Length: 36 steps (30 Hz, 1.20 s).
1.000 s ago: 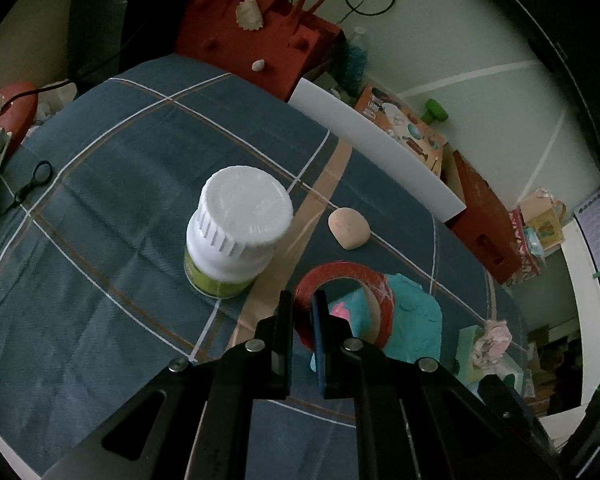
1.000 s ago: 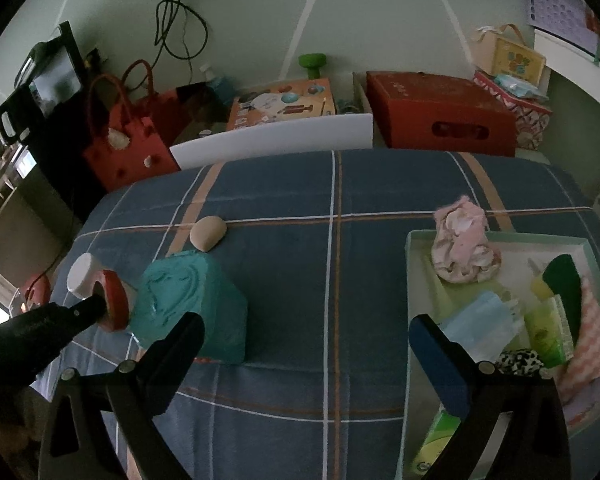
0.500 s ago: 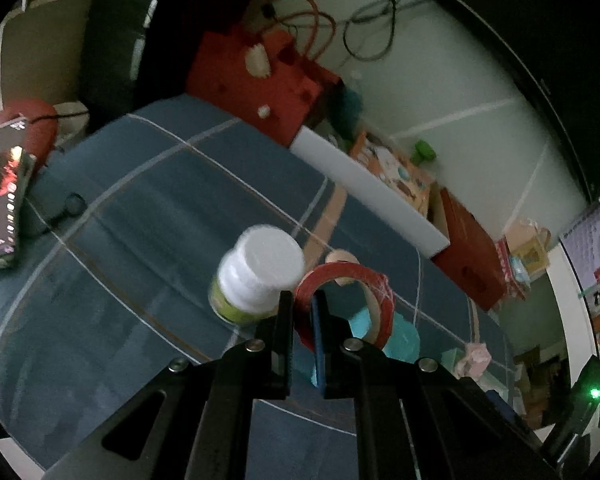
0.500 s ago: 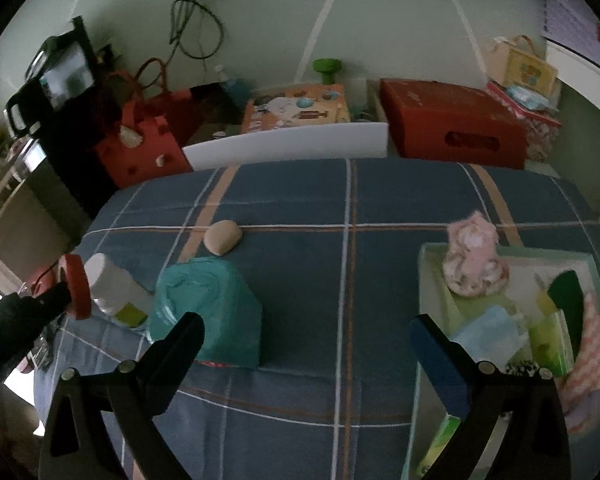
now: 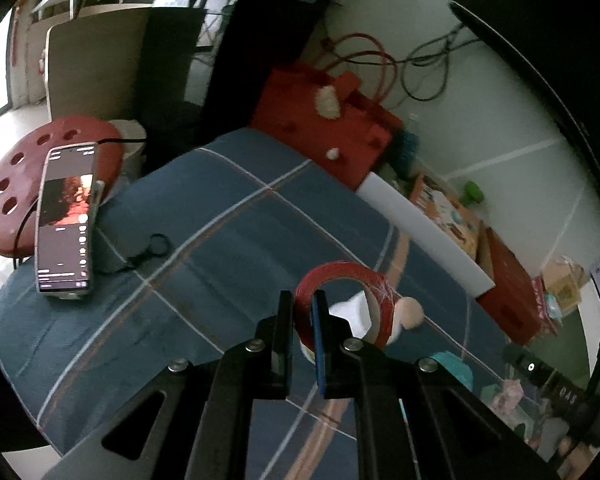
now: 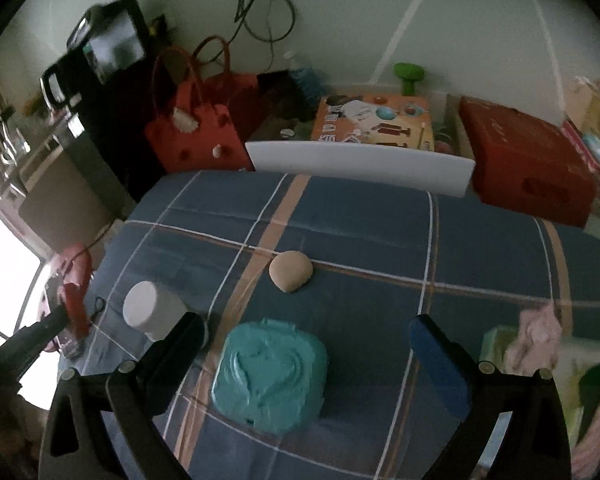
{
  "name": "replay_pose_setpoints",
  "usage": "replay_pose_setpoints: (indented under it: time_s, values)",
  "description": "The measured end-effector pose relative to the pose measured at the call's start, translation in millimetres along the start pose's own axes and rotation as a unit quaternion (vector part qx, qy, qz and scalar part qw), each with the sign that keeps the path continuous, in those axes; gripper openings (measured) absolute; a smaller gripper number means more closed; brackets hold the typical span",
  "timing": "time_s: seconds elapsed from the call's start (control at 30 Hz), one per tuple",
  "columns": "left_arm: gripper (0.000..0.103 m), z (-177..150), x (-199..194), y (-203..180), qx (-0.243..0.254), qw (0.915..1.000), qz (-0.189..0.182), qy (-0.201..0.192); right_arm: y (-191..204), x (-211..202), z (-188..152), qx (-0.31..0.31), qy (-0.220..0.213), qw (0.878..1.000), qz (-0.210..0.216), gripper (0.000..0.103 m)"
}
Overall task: Organize soft objects
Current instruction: 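Lift the red tape roll with the left tool while the right tool reaches for the beige sponge, then grasp the beige round sponge with the right tool while the left tool holds the tape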
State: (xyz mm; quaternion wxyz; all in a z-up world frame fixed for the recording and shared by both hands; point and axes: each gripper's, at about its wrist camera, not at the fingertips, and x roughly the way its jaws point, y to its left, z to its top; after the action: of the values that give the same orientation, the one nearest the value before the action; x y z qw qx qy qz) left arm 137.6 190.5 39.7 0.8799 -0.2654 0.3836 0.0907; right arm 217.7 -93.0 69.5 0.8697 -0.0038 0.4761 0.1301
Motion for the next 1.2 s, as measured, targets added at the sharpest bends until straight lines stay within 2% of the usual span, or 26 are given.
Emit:
replay_pose_setpoints:
  time_s: [0.27, 0.57, 0.8, 0.9, 1.0, 1.2]
  values:
    - [0.009, 2, 12, 23, -0.007, 0.9991, 0.039, 0.016, 5, 44, 30, -0.035, 0.072, 0.997, 0.001, 0.103]
    - [0.009, -3, 58, 30, -0.003, 0.995, 0.068, 0.072, 5, 134, 44, -0.055, 0.182, 0.982, 0.016, 0.103]
    - [0.009, -6, 79, 25, 0.005, 0.9922, 0.078, 0.097, 12, 179, 50, -0.069, 0.223, 0.972, 0.003, 0.103]
    - [0.009, -5, 83, 22, 0.008, 0.9918, 0.08, 0.099, 16, 189, 53, -0.085, 0.23, 0.969, -0.008, 0.094]
    - [0.009, -6, 86, 22, 0.007, 0.9913, 0.081, 0.103, 19, 196, 55, -0.104, 0.24, 0.965, -0.021, 0.091]
    - [0.009, -6, 88, 22, 0.009, 0.9914, 0.077, 0.105, 18, 204, 56, -0.115, 0.25, 0.961, -0.027, 0.065]
